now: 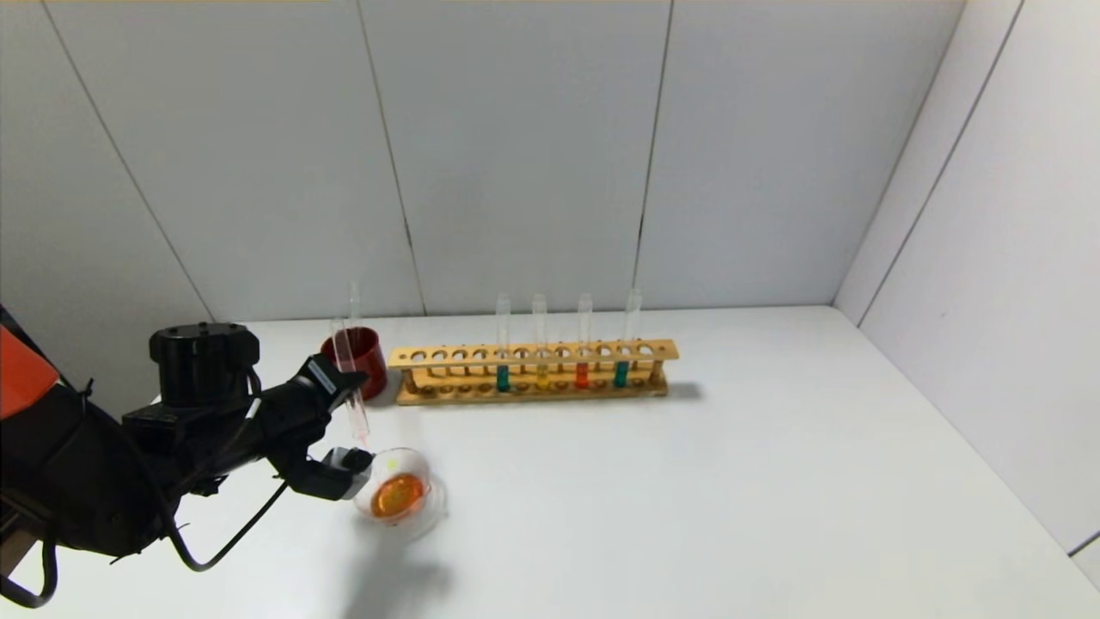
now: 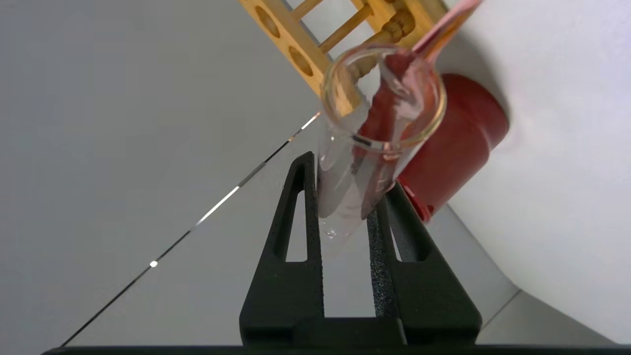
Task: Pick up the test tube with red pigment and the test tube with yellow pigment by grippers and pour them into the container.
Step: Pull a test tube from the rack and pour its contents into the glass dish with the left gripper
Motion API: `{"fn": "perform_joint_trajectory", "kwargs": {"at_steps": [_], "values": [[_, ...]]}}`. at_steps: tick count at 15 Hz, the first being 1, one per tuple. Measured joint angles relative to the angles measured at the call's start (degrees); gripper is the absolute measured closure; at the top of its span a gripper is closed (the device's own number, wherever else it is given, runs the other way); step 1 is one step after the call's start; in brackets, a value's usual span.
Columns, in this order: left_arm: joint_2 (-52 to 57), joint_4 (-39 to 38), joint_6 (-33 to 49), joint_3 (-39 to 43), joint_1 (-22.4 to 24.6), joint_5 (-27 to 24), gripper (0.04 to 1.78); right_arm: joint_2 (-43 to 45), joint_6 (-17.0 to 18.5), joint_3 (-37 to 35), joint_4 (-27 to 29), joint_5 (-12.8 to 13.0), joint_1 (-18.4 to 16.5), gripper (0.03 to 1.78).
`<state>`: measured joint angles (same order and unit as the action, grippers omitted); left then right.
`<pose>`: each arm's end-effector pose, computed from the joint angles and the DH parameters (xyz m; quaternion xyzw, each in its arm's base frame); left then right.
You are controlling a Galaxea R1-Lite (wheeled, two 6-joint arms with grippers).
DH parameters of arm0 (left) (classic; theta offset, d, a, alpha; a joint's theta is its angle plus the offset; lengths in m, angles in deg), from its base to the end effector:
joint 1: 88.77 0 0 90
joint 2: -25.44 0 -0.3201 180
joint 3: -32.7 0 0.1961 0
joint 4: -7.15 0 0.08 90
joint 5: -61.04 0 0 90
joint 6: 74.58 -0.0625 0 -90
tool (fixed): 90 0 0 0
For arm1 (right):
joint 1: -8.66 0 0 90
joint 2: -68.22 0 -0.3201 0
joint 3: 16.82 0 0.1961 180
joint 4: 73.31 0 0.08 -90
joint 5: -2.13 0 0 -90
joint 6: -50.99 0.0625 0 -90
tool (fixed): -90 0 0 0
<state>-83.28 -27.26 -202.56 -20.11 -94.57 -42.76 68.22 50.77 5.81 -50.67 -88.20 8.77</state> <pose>0.3403 -0.0496 0.0892 0.8644 -0.0687 -0.2406 0.4362 0.0034 0.0004 0.0754 -0.0019 0.0001 0.0038 1.0000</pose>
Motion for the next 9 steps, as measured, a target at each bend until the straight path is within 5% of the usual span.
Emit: {"fn": "perform_joint_trajectory", "kwargs": {"at_steps": [9], "values": [[-0.4, -0.41, 0.02, -0.33, -0.65, 0.35, 1.51, 0.0, -0.02, 0.0, 0.0, 0.0, 0.02, 0.06]]}}
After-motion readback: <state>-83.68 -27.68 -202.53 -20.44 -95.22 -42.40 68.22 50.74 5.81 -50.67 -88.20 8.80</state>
